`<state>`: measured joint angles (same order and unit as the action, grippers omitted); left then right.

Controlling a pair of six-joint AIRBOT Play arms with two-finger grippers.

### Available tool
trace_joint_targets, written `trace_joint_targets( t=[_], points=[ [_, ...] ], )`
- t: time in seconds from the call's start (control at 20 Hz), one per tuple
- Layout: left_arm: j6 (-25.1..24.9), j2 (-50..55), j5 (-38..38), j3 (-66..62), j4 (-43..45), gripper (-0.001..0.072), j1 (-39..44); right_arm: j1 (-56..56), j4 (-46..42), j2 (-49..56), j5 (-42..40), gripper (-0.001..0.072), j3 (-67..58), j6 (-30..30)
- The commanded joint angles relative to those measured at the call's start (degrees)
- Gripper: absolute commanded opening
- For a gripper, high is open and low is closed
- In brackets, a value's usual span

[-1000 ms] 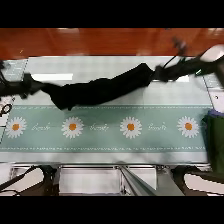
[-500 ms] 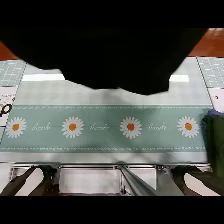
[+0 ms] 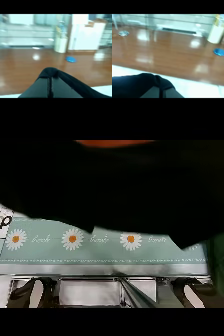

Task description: Fold the shirts.

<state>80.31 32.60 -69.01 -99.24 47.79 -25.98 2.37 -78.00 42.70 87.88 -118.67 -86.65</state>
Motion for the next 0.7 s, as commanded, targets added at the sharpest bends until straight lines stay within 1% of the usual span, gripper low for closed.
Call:
trace_joint_targets(
  t=[0.0, 0.1, 0.15, 0.3, 0.35, 0.45, 0.55, 0.65],
  points=[
    [8.11, -8.35, -0.42, 0.15, 20.17, 0.0018, 6.36, 0.02, -7.02, -5.51, 8.63, 0.0023, -0.11, -2.51],
    [11.15, -10.99, -1.4, 1.11, 25.27, 0.0018, 9.03, 0.02, -9.09, -6.47, 10.78, 0.0023, 0.26, -3.74],
    [11.87, -11.41, -2.32, 1.9, 25.94, 0.0018, 9.35, 0.02, -9.25, -6.51, 11.54, 0.0023, 1.11, -4.2],
    [11.96, -10.64, -3.65, 8.0, 25.92, 0.0018, 9.11, 0.02, -8.61, -6.49, 10.62, 0.0023, 9.14, -4.85],
    [11.96, -9.9, -3.54, 11.21, 25.81, 0.0018, 9.11, 0.02, -7.85, -6.49, 8.74, 0.0023, 12.83, -4.83],
    [11.85, -7.45, -2.16, 18.64, 22.84, 0.0018, 9.14, 0.02, -5.68, -6.36, 1.92, 0.0023, 21.53, -4.79],
    [8.94, -3.93, 1.7, 26.21, 17.35, 0.0018, 9.22, 0.02, -4.37, -4.72, -4.79, 0.0022, 29.75, -4.76],
    [5.6, 1.03, 7.96, 32.54, 11.87, 0.0018, 9.22, 0.02, -4.04, -0.55, -9.6, 0.0023, 36.0, -4.79]
  ],
)
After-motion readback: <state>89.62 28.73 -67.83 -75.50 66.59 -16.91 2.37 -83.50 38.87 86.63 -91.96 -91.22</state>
